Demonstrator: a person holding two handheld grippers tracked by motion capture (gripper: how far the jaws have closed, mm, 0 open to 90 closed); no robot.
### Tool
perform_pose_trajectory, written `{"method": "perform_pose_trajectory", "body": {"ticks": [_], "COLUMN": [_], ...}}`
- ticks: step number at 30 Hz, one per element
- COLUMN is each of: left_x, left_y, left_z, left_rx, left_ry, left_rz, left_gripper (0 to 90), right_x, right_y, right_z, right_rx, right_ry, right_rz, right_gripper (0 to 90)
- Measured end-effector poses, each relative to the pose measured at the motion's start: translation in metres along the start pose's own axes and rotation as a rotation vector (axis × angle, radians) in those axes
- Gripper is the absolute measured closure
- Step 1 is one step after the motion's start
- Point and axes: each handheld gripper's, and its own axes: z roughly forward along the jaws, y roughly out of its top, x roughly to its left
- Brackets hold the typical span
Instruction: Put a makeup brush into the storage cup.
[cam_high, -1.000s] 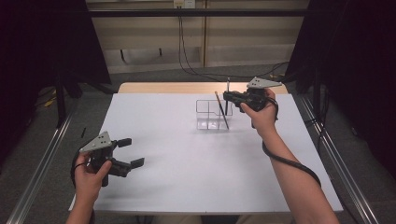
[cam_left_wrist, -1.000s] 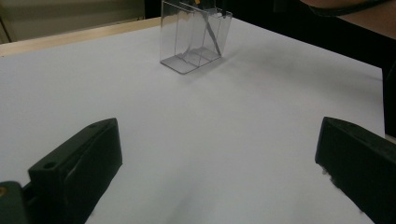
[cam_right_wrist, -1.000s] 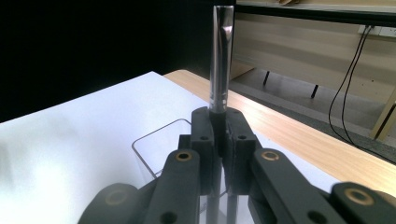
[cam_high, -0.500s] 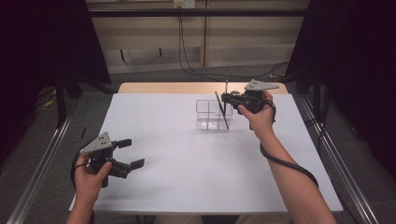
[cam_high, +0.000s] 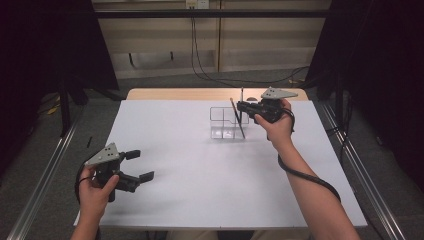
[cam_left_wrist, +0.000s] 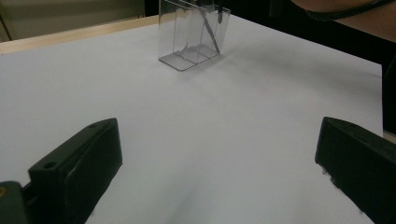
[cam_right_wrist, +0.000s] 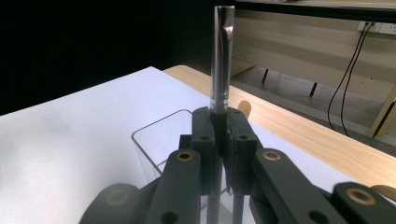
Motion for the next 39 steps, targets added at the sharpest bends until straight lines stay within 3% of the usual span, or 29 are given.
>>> {"method": "perform_pose_trajectory", "body": {"ticks": [9,11,12,13,14,15,16,17,19,20,22,30,39], "left_x": [0.002,0.002,0.002,0.003,0.004,0.005,0.005,0.006,0.006,0.005,0.006,0.004,0.004], "left_y": [-0.001,-0.001,-0.001,0.0,0.0,0.001,0.001,0.001,0.001,0.001,0.001,0.002,0.002], "left_z": [0.0,0.0,0.001,0.001,0.002,0.003,0.004,0.005,0.006,0.006,0.006,0.007,0.007], "left_rx": [-0.001,0.002,0.0,-0.005,-0.003,-0.008,-0.01,-0.002,0.001,0.002,0.004,0.003,0.002], "left_ry": [0.0,0.003,0.002,0.0,-0.001,0.001,-0.002,-0.003,-0.007,-0.007,-0.008,-0.006,-0.008], "left_rz": [-0.003,0.0,-0.002,-0.003,-0.002,-0.004,-0.006,-0.003,0.001,-0.002,0.0,0.003,0.009], "left_gripper": [0.7,0.7,0.7,0.7,0.7,0.7,0.7,0.7,0.7,0.7,0.7,0.7,0.7], "right_x": [0.001,0.001,0.002,0.002,0.002,0.002,0.003,0.003,0.005,0.007,0.009,0.017,0.022], "right_y": [-0.002,-0.002,-0.002,-0.002,-0.002,-0.002,-0.002,-0.002,-0.002,-0.002,-0.002,0.0,-0.004], "right_z": [0.004,0.005,0.005,0.005,0.004,0.004,0.002,0.002,0.0,-0.002,-0.003,-0.013,-0.022], "right_rx": [0.005,0.005,-0.008,-0.008,-0.013,-0.013,-0.036,-0.036,-0.035,-0.045,-0.048,-0.051,-0.034], "right_ry": [0.005,0.008,0.011,0.011,0.023,0.023,0.044,0.044,0.045,0.074,0.066,0.114,0.117], "right_rz": [0.005,0.005,0.014,0.014,0.02,0.02,0.025,0.025,0.026,0.035,0.026,0.019,0.002], "right_gripper": [84.5,79.8,63.8,63.8,54.5,54.5,43.2,43.2,35.0,28.9,26.3,17.4,13.5]}}
